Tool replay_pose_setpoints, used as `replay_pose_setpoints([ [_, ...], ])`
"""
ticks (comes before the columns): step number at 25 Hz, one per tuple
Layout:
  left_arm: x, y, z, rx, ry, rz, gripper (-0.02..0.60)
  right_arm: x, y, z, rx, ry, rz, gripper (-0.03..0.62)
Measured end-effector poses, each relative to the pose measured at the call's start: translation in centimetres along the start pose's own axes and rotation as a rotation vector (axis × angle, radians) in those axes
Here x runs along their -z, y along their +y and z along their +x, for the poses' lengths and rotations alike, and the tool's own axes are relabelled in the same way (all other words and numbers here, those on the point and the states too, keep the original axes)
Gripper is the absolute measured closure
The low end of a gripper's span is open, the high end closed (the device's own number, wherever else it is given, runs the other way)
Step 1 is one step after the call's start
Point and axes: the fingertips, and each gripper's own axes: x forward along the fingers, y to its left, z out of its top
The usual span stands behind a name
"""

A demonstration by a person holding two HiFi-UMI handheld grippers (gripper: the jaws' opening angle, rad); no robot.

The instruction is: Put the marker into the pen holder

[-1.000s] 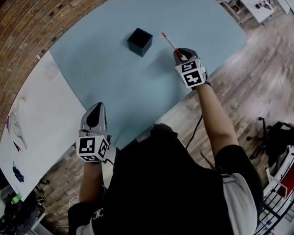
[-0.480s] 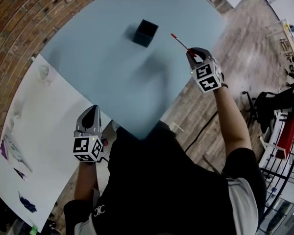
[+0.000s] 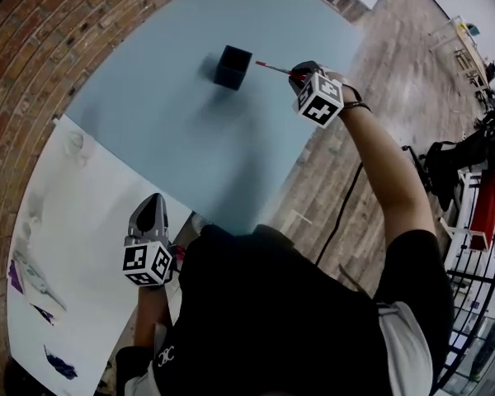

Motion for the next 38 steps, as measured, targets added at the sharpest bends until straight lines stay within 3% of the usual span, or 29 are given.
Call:
replay_pose_setpoints([
  [8,2.3,0.3,-1.8,-0.008,0.036,-0.035,0.574,-3.1,0.0,5.8,-0.067,0.18,-0.18,0.53],
  [13,2.7,1.0,-2.0,-0.024,0.036,-0.054,0.574,-4.5,-0.2,9.1,0.011,0.313,-0.324,0.53],
  [17,2.9,1.2,-1.7,-0.022,0.032,-0.062,0.574,-4.7,0.5,11.2,0.043,0.409,-0.547,0.53],
  [21,3.2,1.0,-1.7,-0.008,0.049,-0.04,0.574,-4.6,0.8,12.8,0.055,0.422,-0.671,0.53],
  [27,3.4,1.7,-1.9,-0.04,0.041,-0.058,0.574,-4.8,0.6,14.1,0.004,0.431,-0.661,0.517],
  [29,3.5,1.6,-1.9,-0.044,0.046,-0.062,0.574,-4.8,0.9,14.3,-0.022,0.422,-0.63,0.435],
  [30,3.6,1.6,-1.9,-0.043,0.05,-0.062,0.574,-4.9,0.9,14.3,-0.027,0.415,-0.617,0.428],
  [38,2.3,1.9,-0.8,-0.053,0.031,-0.028,0.574,-6.8,1.4,13.3,-0.049,0.265,-0.509,0.365],
])
